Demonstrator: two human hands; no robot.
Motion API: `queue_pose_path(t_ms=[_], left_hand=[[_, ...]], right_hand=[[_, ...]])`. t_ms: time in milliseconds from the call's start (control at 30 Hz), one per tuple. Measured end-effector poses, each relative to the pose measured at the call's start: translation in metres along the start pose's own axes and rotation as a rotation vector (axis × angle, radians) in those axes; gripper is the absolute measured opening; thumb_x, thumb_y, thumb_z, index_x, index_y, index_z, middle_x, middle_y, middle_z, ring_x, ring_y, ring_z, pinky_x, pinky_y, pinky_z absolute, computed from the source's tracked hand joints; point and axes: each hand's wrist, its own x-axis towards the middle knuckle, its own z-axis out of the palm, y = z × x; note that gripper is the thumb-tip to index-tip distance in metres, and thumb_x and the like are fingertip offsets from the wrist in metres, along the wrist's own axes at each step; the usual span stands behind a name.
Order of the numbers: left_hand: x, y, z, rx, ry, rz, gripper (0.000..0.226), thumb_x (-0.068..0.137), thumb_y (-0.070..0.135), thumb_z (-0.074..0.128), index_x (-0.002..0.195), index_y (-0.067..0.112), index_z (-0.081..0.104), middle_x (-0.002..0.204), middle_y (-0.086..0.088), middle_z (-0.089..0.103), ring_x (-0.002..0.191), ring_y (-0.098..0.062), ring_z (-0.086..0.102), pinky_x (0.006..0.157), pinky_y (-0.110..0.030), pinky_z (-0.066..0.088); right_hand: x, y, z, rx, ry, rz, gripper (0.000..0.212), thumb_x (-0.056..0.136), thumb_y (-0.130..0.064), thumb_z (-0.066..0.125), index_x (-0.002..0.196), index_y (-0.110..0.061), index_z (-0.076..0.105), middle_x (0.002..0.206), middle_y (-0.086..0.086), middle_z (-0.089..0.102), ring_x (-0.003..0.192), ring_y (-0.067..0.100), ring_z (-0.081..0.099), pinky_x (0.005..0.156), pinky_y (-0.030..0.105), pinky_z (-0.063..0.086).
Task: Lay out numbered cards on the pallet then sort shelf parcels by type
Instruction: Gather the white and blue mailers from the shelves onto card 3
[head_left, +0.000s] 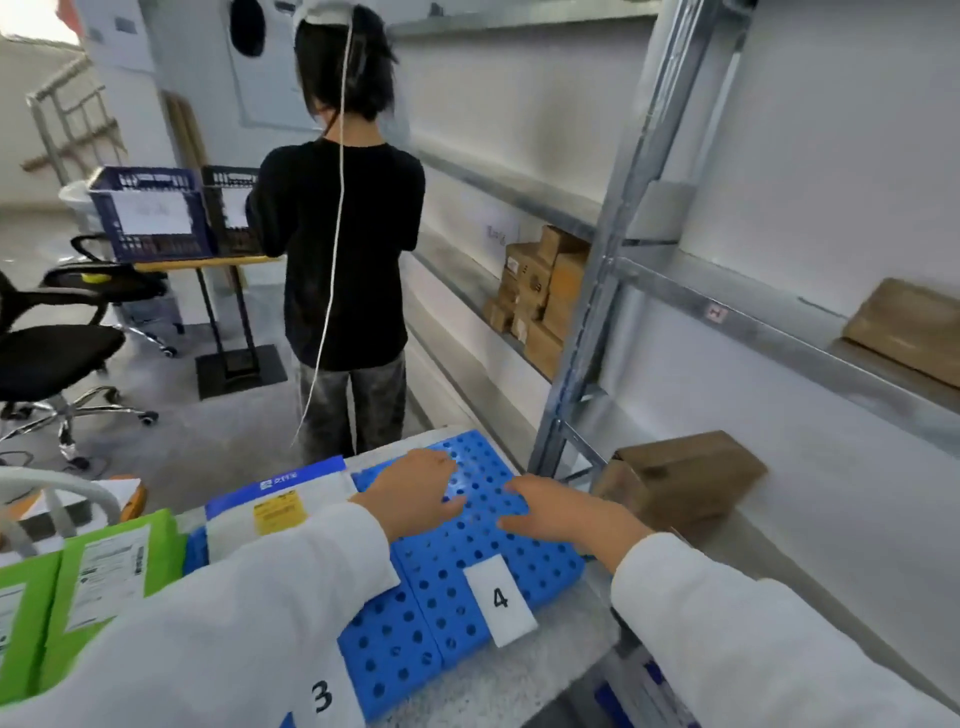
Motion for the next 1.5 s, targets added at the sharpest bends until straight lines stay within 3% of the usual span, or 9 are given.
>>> queue_pose_path(t_ms=[133, 267, 367, 500, 667, 933, 1233, 1500], left_hand=[[-0.008, 0.079, -0.007, 0.076, -0.034, 0.171, 0.047, 0.095, 0.049, 0.044, 0.123, 0.012, 0.053, 0.121, -0.003, 0.056, 0.110, -0.020, 0.051, 0.094, -0.035, 0.045], [-0.023, 0.148, -0.016, 0.115, -0.023, 0.303, 0.048, 0.096, 0.048, 0.044, 0.124, 0.010, 0.052, 0.120, -0.006, 0.056, 0.110, -0.023, 0.054, 0.093, -0.038, 0.047], [-0.038, 0.197, -0.020, 0.189, -0.004, 0.430, 0.050, 0.096, 0.045, 0.045, 0.130, 0.008, 0.049, 0.123, -0.008, 0.056, 0.110, -0.024, 0.053, 0.093, -0.037, 0.046], [-0.050, 0.258, -0.025, 0.246, 0.043, 0.555, 0.048, 0.095, 0.047, 0.042, 0.126, 0.010, 0.051, 0.123, -0.007, 0.055, 0.110, -0.024, 0.052, 0.094, -0.035, 0.043], [-0.067, 0.331, -0.028, 0.209, 0.058, 0.646, 0.047, 0.092, 0.048, 0.044, 0.123, 0.013, 0.054, 0.125, -0.003, 0.057, 0.113, -0.021, 0.052, 0.092, -0.035, 0.045], [-0.095, 0.445, -0.032, 0.162, 0.099, 0.841, 0.057, 0.095, 0.047, 0.046, 0.141, 0.014, 0.043, 0.142, -0.003, 0.048, 0.127, -0.021, 0.046, 0.106, -0.035, 0.039], [-0.133, 0.565, -0.016, 0.113, 0.096, 1.061, 0.053, 0.097, 0.044, 0.045, 0.139, 0.011, 0.044, 0.138, -0.004, 0.050, 0.125, -0.021, 0.046, 0.103, -0.034, 0.041], [-0.151, 0.643, 0.019, 0.052, 0.052, 1.139, 0.050, 0.097, 0.042, 0.046, 0.137, 0.011, 0.046, 0.138, -0.004, 0.050, 0.126, -0.021, 0.045, 0.103, -0.033, 0.040]], right_hand=[[-0.078, 0.042, -0.003, 0.031, 0.096, 0.129, 0.043, 0.094, -0.043, 0.052, 0.130, -0.020, 0.043, 0.129, 0.004, 0.047, 0.124, 0.024, 0.049, 0.095, 0.033, 0.043], [-0.154, 0.079, 0.009, 0.031, 0.182, 0.210, 0.040, 0.093, -0.034, 0.057, 0.127, -0.015, 0.052, 0.118, 0.003, 0.058, 0.101, 0.021, 0.057, 0.083, 0.032, 0.047], [-0.213, 0.099, 0.020, 0.037, 0.266, 0.305, 0.048, 0.091, -0.042, 0.056, 0.129, -0.013, 0.051, 0.130, 0.008, 0.054, 0.113, 0.025, 0.054, 0.096, 0.039, 0.046], [-0.288, 0.120, 0.030, 0.088, 0.391, 0.444, 0.057, 0.090, -0.054, 0.051, 0.133, -0.017, 0.047, 0.133, 0.005, 0.053, 0.114, 0.024, 0.054, 0.097, 0.039, 0.046], [-0.365, 0.144, 0.036, 0.120, 0.476, 0.541, 0.064, 0.092, -0.046, 0.054, 0.145, -0.016, 0.035, 0.148, 0.004, 0.040, 0.129, 0.023, 0.046, 0.106, 0.038, 0.040], [-0.485, 0.180, 0.045, 0.174, 0.623, 0.736, 0.063, 0.094, -0.044, 0.050, 0.147, -0.013, 0.033, 0.150, 0.004, 0.036, 0.132, 0.023, 0.042, 0.107, 0.036, 0.038], [-0.592, 0.220, 0.077, 0.258, 0.702, 0.975, 0.065, 0.095, -0.043, 0.052, 0.147, -0.010, 0.032, 0.148, 0.008, 0.038, 0.129, 0.023, 0.044, 0.103, 0.032, 0.039], [-0.646, 0.261, 0.103, 0.321, 0.757, 1.117, 0.059, 0.094, -0.042, 0.052, 0.144, -0.015, 0.035, 0.146, 0.004, 0.042, 0.126, 0.023, 0.048, 0.101, 0.035, 0.043]])
